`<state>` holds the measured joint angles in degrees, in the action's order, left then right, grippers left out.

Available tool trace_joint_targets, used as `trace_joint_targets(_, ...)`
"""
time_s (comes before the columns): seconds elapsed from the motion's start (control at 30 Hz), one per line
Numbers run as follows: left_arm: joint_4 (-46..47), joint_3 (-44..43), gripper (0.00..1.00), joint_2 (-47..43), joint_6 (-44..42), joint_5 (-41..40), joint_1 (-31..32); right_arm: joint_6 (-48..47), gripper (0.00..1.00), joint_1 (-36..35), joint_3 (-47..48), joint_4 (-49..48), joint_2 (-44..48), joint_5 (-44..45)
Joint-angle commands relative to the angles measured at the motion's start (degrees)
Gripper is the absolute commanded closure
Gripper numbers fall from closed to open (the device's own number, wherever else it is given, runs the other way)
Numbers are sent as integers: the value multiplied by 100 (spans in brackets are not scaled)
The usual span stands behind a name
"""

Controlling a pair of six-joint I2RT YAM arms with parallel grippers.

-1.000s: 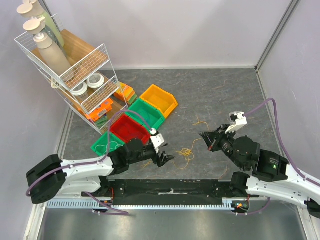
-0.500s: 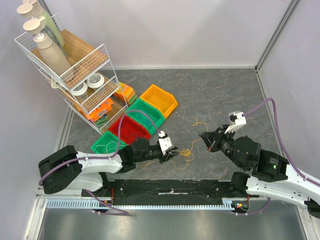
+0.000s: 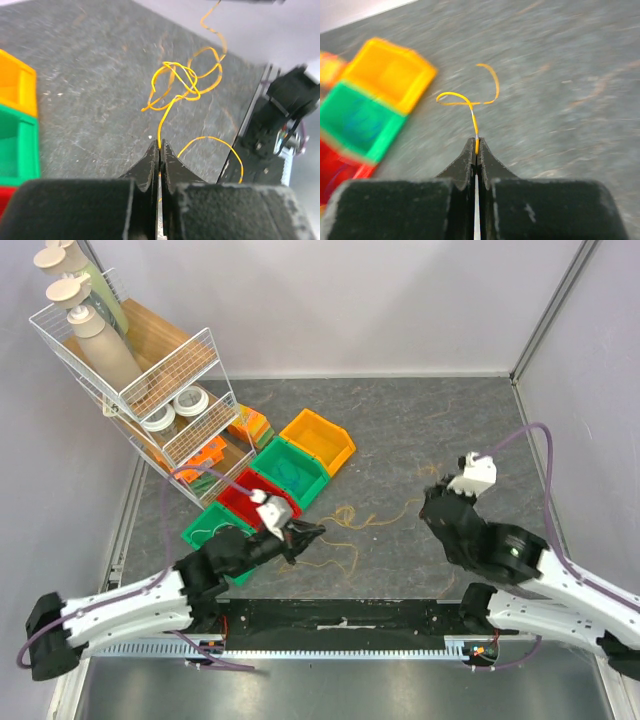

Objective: Untangle the cables

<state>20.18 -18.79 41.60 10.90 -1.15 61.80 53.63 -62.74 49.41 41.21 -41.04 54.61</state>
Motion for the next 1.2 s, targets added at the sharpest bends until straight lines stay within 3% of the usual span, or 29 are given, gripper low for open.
trace_joint_targets(0.0,-1909,-37,98,-1582,985,-1158,8,-472,100,1803,429,188,-1070,134)
trace_joint_targets(0.1,-3026,-379,98,-2567,871,-1414,8,-1274,100,3561,167,-944,-1870,-1369)
trace_joint_targets(0.2,-3713,-809,98,-3149,1002,-1582,-1,-1469,100,4723,-45,-1562,-2433,-2548)
trace_joint_targets(0.4,-4364,-1530,98,-3194,976,-1599,-1,-1601,100,5974,-388,-2117,-3226,-3122)
trace_joint_targets(0.47,-4479,-1689,98,-3089,958,-1643,-1,-1924,100,6028,-467,-2283,-3262,-3219)
trace_joint_targets(0.6,-4383,-1795,98,-2738,984,-1494,16,-2163,100,5993,-958,-2890,-2999,-4395)
trace_joint_targets(0.83,-3777,-1900,98,-1833,1397,-1353,7,-2383,100,5949,-1565,-2601,-1954,-4520)
trace_joint_targets(0.9,-3680,-2023,98,-1578,1529,-1318,7,-2392,93,5949,-1714,-2478,-1585,-4634)
trace_joint_targets(0.97,-3662,-2199,98,-1332,1731,-1309,16,-2366,70,5940,-1846,-2311,-1242,-4949)
trace_joint_targets(1.03,-3671,-2357,98,-1103,1889,-1239,16,-2330,40,5853,-1926,-2171,-908,-5240)
trace_joint_targets(1.17,-3689,-2437,98,-838,2328,-1116,8,-2173,13,5212,-1716,-1617,-327,-5075)
